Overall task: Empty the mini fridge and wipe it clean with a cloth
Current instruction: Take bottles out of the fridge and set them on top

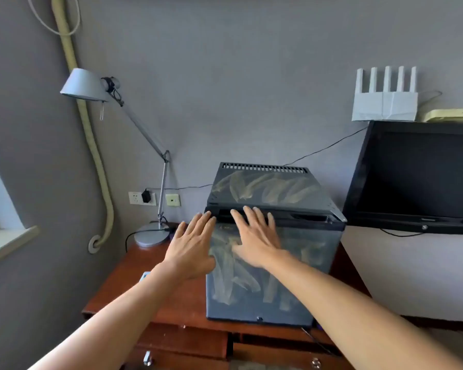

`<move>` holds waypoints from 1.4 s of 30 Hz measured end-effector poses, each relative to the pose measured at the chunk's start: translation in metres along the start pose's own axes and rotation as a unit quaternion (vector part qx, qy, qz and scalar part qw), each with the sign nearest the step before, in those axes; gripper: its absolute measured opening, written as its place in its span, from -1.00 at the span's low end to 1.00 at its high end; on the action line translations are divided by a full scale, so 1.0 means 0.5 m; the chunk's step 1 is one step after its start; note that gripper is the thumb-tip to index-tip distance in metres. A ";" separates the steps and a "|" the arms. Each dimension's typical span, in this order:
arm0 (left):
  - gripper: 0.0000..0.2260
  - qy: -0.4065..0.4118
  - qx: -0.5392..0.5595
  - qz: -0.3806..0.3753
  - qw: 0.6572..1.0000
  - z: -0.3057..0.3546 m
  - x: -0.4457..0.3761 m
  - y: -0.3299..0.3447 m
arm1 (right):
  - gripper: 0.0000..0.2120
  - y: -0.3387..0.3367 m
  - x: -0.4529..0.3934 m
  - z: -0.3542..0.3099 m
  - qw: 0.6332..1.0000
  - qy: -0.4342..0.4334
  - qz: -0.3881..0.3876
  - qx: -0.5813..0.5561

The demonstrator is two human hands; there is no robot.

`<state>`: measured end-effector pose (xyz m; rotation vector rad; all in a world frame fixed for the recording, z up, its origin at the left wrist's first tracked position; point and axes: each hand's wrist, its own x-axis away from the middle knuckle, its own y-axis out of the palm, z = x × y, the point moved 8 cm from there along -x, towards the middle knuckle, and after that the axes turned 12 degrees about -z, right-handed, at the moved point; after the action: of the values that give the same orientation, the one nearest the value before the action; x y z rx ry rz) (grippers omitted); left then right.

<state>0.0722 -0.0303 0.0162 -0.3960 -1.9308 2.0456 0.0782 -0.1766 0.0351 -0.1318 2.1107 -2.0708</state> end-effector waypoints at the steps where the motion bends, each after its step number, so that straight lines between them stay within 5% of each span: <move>1: -0.15 -0.001 -0.013 -0.006 1.000 -0.020 -0.030 0.000 | -0.15 0.013 -0.034 -0.004 1.000 0.009 -0.018 -0.002; 5: -0.18 0.009 -0.053 -0.042 0.998 -0.060 -0.132 -0.015 | -0.02 0.068 -0.107 -0.010 0.995 0.069 -0.067 0.018; 11: -0.17 0.045 -0.059 -0.018 0.997 -0.085 -0.187 0.010 | 0.04 0.085 -0.103 -0.009 0.995 0.076 -0.008 0.071; 17: -0.08 0.046 0.000 -0.040 0.998 -0.117 -0.192 -0.009 | -0.03 0.064 -0.071 -0.018 0.997 0.047 -0.002 0.053; 22: -0.09 0.039 -0.008 -0.061 0.997 -0.098 -0.173 0.012 | -0.30 0.048 0.076 -0.027 0.999 -0.028 0.018 -0.030; 25: -0.21 0.013 -0.025 -0.072 0.997 -0.055 -0.134 0.052 | -0.33 0.031 0.183 -0.008 0.993 -0.055 -0.018 -0.103; 32: -0.41 0.016 0.014 -0.071 0.997 0.134 0.025 0.131 | 0.06 0.015 0.389 0.106 0.975 -0.007 -0.141 -0.169; 36: -0.32 0.034 0.002 -0.048 0.998 0.220 0.077 0.133 | 0.08 0.014 0.483 0.183 0.964 0.046 -0.238 -0.109; 42: -0.27 0.059 0.006 -0.056 0.997 0.319 0.131 0.141 | 0.17 0.012 0.573 0.320 0.960 0.138 -0.243 -0.026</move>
<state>-0.0536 -0.1541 -0.0447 -0.3870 -1.8288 1.9184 -0.1717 -0.3875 0.0079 -0.4326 2.5014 -2.4178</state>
